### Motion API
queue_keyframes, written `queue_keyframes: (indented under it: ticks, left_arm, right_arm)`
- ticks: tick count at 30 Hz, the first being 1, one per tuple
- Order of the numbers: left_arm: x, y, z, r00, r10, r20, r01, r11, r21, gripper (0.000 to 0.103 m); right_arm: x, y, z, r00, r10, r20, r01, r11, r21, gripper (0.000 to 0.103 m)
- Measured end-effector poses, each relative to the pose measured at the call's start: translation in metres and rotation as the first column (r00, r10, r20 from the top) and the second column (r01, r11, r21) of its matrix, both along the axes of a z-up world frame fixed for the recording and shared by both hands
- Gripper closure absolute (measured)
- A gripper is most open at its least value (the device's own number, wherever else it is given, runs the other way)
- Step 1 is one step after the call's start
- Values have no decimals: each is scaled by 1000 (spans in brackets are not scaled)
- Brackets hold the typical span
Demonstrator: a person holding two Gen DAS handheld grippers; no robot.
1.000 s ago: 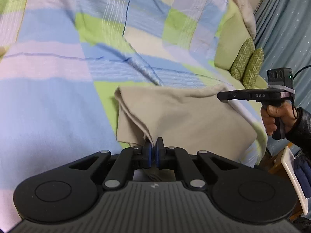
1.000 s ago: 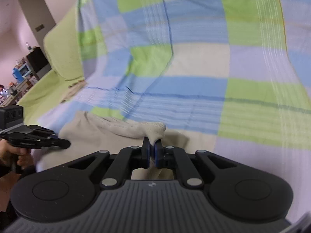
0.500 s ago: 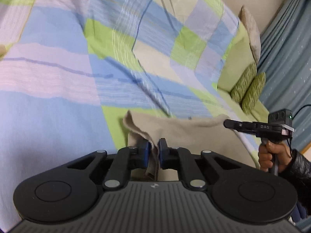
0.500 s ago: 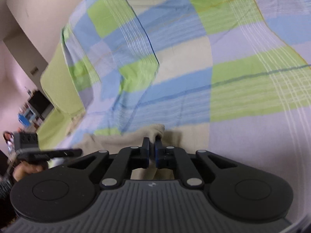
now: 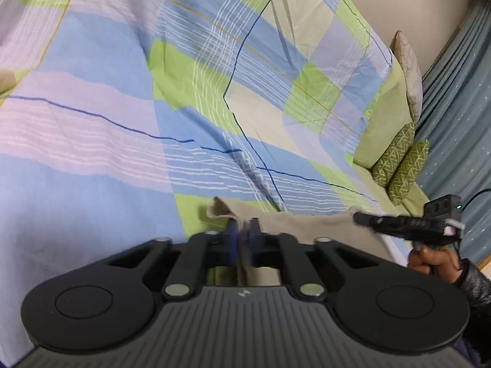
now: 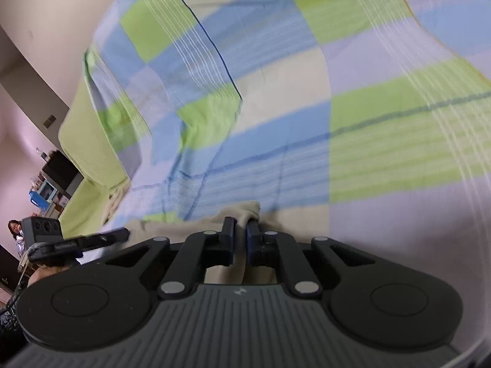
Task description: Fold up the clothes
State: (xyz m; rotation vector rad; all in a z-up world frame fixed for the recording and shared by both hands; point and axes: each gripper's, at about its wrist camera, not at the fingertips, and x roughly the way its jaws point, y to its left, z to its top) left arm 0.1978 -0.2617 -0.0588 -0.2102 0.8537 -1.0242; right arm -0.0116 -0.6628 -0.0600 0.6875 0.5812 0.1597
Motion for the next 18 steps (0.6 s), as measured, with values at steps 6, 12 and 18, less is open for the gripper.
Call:
queue_keyframes:
  ticks: [6,12,18]
  left_arm:
    - [-1,-2,1,999,29,39,-31,998,56,98]
    - [-59,7,23,950,-123,285,62,975,213,89]
    - [-157,16,49,706,-445,550,200,872,447,55]
  right_arm:
    - [2,3,-9,998,-28,-50,26,999,-48,99]
    - [-37,9,27,991,-133,4,132,977,-165,88]
    - [-106,105,69,994,96,61,-39,792,-609,78]
